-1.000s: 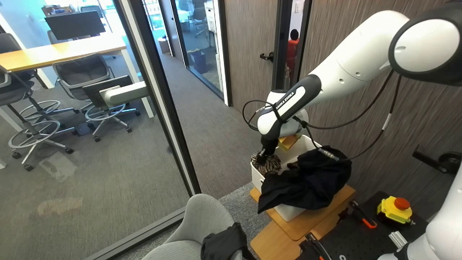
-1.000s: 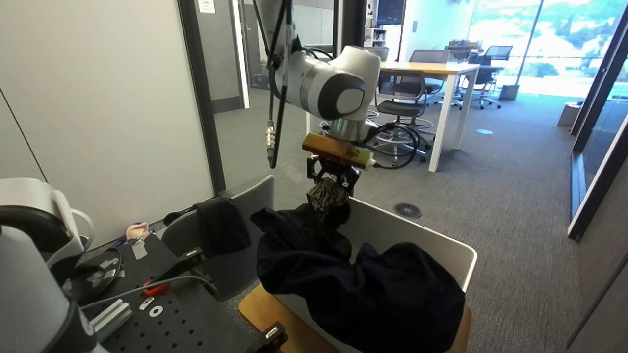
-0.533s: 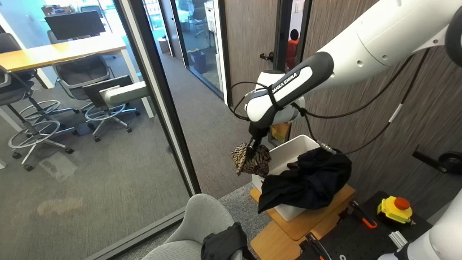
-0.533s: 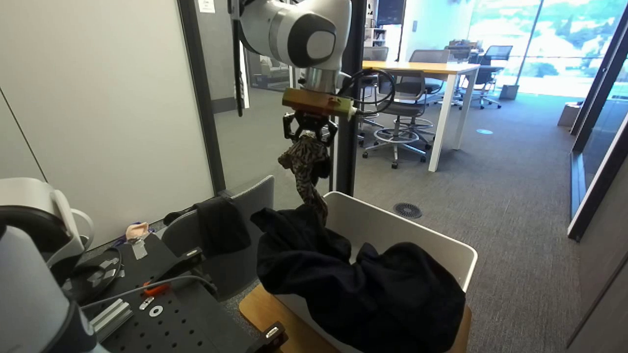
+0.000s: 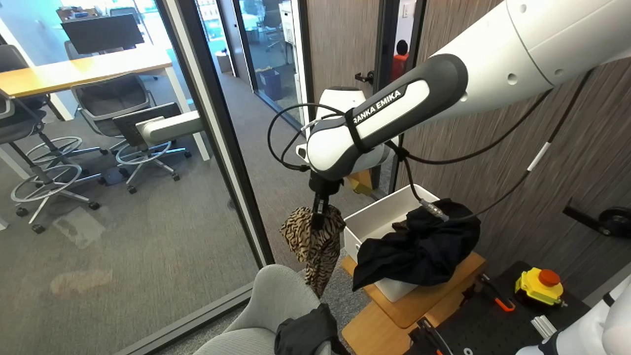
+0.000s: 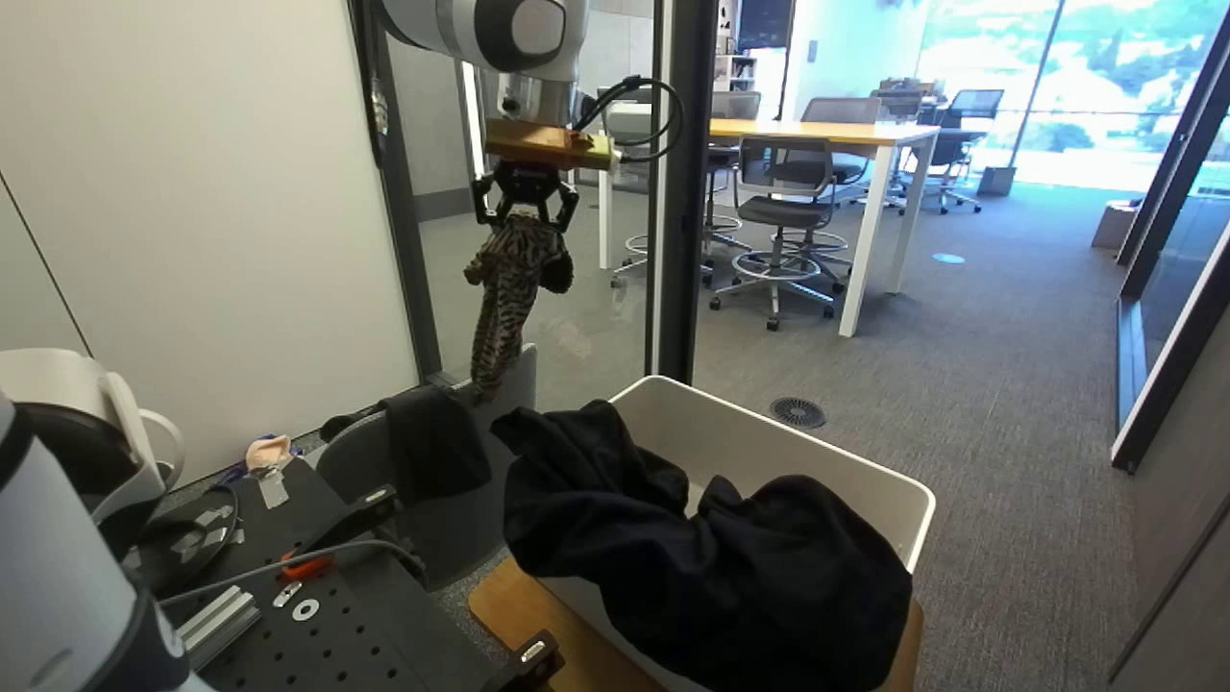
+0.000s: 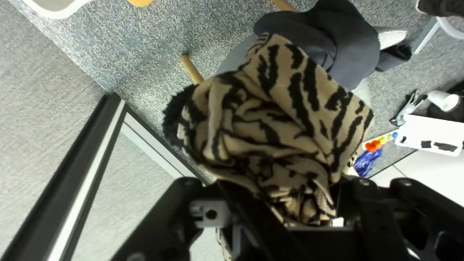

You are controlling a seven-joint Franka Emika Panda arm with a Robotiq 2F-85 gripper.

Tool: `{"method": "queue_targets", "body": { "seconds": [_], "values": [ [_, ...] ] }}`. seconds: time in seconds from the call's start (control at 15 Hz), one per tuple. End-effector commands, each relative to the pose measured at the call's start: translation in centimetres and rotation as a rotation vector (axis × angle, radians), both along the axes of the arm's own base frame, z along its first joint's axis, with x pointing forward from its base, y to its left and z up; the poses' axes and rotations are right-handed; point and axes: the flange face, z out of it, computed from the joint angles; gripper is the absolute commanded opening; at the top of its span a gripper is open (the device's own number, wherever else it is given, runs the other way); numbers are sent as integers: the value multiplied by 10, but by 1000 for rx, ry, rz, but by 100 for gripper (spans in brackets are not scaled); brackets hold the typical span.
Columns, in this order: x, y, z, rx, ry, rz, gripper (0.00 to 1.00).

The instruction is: Place the animal print clothing on the backrest of the chair

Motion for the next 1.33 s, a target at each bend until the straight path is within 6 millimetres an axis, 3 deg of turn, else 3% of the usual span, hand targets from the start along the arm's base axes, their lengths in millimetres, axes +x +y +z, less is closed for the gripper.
{"method": "queue_targets", "body": {
  "seconds": [0.0, 0.33, 0.8, 1.27],
  "values": [
    [-7, 24, 15, 34, 5, 106, 15],
    [-19, 50, 14, 30, 24, 214, 15],
    [-13, 56, -34, 36, 102, 244, 15],
    [15, 61, -79, 43, 173, 269, 15]
  ]
}}
